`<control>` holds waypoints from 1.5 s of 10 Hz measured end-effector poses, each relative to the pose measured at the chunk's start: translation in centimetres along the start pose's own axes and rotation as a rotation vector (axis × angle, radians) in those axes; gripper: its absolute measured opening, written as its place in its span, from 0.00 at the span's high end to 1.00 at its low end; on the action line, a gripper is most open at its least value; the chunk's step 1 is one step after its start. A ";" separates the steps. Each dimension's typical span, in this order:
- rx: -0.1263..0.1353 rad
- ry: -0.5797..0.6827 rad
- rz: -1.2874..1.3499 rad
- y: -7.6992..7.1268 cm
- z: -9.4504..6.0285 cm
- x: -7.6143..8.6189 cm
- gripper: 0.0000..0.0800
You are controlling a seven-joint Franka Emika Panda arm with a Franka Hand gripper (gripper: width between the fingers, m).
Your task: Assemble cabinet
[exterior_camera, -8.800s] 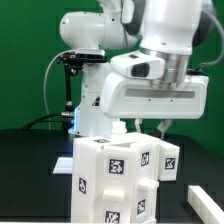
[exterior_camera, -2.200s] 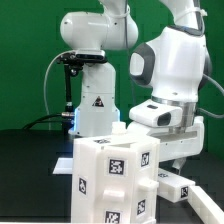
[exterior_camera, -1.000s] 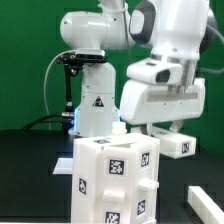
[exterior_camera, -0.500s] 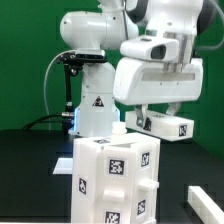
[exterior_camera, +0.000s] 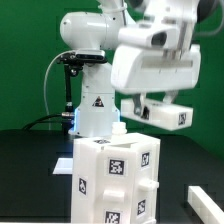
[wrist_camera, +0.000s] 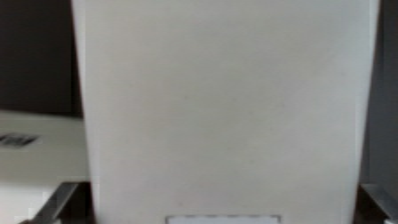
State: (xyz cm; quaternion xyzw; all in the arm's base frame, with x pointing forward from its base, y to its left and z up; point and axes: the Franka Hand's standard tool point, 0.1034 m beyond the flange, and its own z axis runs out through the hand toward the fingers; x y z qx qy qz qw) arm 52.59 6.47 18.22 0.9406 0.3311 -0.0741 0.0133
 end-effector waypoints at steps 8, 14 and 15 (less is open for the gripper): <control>-0.002 0.034 -0.186 6.0 -3.1 1.9 0.31; 0.001 0.037 -0.259 8.0 -1.9 1.1 0.31; 0.012 0.028 -0.251 9.2 -0.8 0.0 0.31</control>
Offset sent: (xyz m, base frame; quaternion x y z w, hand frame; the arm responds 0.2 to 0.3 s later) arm 0.0000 0.0000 0.0000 0.0000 0.0000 0.0000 1.0000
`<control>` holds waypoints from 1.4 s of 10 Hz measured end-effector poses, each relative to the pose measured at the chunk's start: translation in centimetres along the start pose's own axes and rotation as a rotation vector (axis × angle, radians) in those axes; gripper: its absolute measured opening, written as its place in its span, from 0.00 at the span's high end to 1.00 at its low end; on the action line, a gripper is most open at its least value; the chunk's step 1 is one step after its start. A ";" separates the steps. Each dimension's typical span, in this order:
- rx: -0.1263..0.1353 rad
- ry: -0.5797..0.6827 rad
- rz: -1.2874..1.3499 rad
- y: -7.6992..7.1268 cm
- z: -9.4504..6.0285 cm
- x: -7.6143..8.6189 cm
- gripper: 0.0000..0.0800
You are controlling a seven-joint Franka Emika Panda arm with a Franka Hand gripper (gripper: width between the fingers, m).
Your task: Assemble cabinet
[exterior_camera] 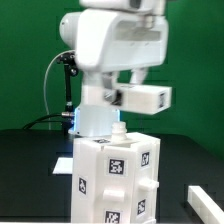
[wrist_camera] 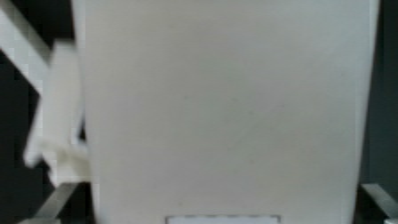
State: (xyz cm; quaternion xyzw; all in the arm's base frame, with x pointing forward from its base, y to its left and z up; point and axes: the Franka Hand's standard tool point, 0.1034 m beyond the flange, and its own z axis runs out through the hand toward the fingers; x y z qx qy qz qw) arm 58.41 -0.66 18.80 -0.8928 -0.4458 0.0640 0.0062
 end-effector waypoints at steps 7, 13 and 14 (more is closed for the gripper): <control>0.012 -0.016 -0.015 0.6 1.2 -0.1 0.31; 0.002 -0.010 -0.017 0.9 1.5 0.5 0.31; -0.001 -0.008 -0.018 1.0 1.5 0.6 0.31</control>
Offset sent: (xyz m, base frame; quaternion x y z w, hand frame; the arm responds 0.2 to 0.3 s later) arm 0.0000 0.0000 0.0000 0.0000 0.0000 0.0000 1.0000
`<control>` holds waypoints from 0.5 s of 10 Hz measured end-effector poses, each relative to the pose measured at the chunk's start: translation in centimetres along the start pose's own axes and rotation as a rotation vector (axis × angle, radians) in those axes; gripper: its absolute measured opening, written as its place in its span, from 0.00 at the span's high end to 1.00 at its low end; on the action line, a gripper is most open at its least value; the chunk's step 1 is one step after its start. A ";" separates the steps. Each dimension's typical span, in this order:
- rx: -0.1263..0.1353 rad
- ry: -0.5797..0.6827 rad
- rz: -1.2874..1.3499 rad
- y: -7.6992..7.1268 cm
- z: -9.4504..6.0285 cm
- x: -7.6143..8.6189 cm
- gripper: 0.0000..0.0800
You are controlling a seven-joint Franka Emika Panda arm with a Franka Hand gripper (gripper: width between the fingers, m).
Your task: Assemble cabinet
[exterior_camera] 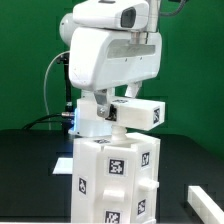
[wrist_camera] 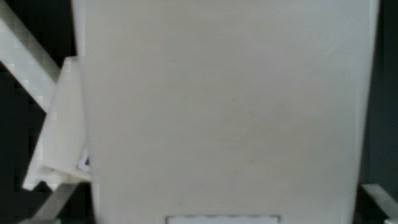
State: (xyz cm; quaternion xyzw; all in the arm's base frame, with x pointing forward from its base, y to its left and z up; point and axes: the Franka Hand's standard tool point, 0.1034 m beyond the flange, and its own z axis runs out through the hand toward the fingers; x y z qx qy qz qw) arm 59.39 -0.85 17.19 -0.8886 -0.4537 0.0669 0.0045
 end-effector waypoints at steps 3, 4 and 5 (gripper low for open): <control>-0.010 0.009 -0.015 0.5 0.1 -0.3 0.31; -0.011 0.008 -0.011 0.5 0.1 -0.3 0.31; -0.011 0.008 -0.011 0.6 0.1 -0.3 0.31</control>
Offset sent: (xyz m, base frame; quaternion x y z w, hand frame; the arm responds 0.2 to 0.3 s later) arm 0.0000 0.0000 0.0000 0.0000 0.0000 0.0000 1.0000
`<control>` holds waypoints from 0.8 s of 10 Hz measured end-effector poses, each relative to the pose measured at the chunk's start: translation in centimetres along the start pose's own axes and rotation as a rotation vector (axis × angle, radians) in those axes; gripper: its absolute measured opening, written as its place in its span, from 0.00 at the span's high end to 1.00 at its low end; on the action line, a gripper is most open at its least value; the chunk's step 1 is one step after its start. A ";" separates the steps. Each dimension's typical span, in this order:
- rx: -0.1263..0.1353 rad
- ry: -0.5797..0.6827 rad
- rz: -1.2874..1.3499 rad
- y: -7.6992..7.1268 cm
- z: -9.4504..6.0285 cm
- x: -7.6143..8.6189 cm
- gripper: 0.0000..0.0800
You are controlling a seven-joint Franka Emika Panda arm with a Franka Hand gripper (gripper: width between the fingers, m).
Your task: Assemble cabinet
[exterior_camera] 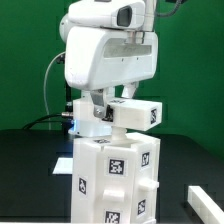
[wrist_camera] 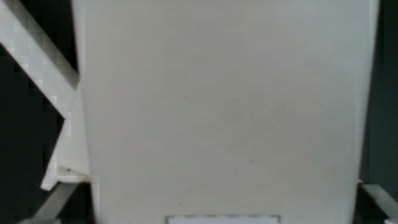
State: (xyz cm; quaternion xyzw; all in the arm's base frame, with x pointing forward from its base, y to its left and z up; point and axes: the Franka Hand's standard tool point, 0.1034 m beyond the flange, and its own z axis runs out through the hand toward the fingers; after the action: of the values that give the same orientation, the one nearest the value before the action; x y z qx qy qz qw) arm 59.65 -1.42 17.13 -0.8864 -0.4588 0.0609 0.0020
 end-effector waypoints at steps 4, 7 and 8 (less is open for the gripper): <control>-0.005 0.004 0.018 -0.3 -0.1 0.7 0.31; -0.028 0.023 0.024 0.1 -0.1 1.3 0.31; -0.032 0.026 0.026 0.3 -0.1 1.3 0.31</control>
Offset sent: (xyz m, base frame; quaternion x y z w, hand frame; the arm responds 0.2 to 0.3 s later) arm 0.0046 0.0171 -0.0031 -0.0039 0.0076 0.0222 0.9997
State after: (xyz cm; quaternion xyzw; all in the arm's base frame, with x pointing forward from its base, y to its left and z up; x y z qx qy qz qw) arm 60.61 -0.56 17.06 -0.8929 -0.4482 0.0422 -0.0072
